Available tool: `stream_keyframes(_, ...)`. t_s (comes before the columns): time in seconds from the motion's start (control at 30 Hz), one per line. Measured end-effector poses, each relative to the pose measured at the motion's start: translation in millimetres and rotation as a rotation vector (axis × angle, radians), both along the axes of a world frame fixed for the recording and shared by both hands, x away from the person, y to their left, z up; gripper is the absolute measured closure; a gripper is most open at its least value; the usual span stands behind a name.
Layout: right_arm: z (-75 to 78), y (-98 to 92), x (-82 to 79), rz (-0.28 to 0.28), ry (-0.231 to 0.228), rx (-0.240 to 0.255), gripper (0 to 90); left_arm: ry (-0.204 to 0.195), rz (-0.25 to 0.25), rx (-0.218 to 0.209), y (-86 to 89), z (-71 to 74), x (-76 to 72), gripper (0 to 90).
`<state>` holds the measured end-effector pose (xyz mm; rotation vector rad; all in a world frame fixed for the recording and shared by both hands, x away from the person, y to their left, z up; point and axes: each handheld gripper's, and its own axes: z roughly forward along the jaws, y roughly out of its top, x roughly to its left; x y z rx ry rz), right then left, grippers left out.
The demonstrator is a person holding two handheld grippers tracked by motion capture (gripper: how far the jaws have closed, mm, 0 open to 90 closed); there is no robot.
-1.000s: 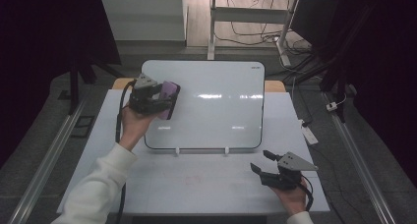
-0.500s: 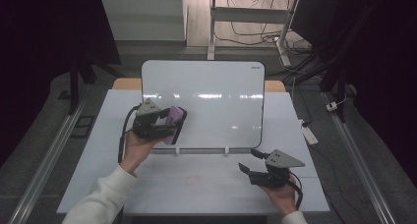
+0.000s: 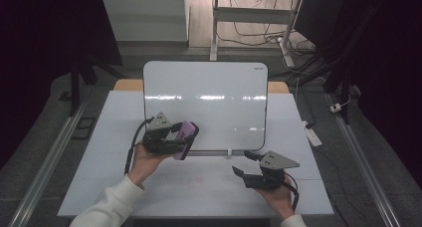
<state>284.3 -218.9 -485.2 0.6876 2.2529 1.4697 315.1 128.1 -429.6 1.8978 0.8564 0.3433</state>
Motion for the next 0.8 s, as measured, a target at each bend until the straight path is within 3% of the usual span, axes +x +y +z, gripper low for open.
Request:
stream_keyframes(0.37,2.2,16.1,-2.7,0.054,0.014,0.007,30.2,0.021,-0.045,-0.013,-10.9,-3.9,1.8,39.4)
stream_keyframes(0.8,1.5,51.5,1.7,0.145,0.054,0.039,27.3,0.049,-0.135,-0.02,-30.0,-10.3,0.9,39.4)
